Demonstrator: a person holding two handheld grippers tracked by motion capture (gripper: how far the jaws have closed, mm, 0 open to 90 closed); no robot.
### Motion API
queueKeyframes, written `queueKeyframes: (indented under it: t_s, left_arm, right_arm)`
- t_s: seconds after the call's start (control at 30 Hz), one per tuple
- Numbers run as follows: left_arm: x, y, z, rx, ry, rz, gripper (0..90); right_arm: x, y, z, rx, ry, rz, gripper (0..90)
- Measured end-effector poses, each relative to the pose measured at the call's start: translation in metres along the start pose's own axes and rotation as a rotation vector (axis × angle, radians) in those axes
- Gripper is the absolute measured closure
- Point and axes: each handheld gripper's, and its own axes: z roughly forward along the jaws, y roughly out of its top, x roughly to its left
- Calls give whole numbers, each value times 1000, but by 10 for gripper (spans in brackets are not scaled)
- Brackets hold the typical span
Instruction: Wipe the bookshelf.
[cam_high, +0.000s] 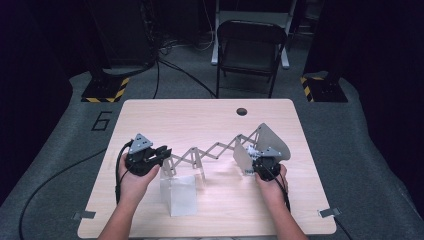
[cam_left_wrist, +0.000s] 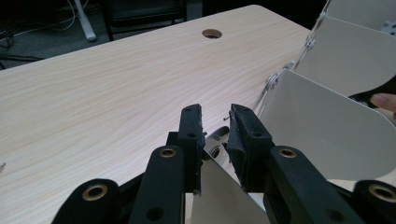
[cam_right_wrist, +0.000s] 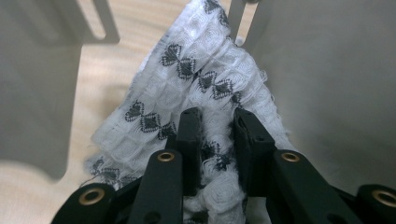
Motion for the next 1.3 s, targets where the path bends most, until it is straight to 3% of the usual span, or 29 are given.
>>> queueKeyframes:
  t_s: [0.07, 0.13, 0.23, 0.43, 0.5, 0.63, 0.77, 0.97, 1.13, 1.3]
  left_arm:
    - [-2, 0, 0, 1, 12, 14, 744]
    - [-3, -1, 1, 2, 18, 20, 743]
    - [-4, -2, 2, 0, 22, 27, 743]
    - [-2, -2, 2, -3, 6, 20, 743]
    - [-1, -2, 2, -4, 5, 19, 743]
    - [0, -3, 3, -7, 2, 15, 743]
    - [0, -3, 3, -9, 3, 11, 743]
    - [-1, -4, 2, -9, 4, 6, 743]
    - [0, -4, 2, -7, -3, 6, 744]
    - [1, -3, 2, -3, -9, 10, 744]
  right_arm:
    - [-1, -11, -15, 33, 2, -33, 733]
    - [-2, -20, -24, 27, -2, -51, 733]
    - [-8, -25, -31, 50, -1, -36, 731]
    - [-4, -12, -16, 35, 2, -12, 709]
    - [-1, -3, -6, 26, 26, 22, 697]
    - [1, -3, -3, 6, 24, -8, 693]
    - [-4, -16, -22, 54, 69, -23, 693]
    - [-7, -30, -41, 88, 80, -34, 687]
    - [-3, -25, -36, 84, 69, -34, 672]
    - [3, -4, -11, 48, 56, -10, 663]
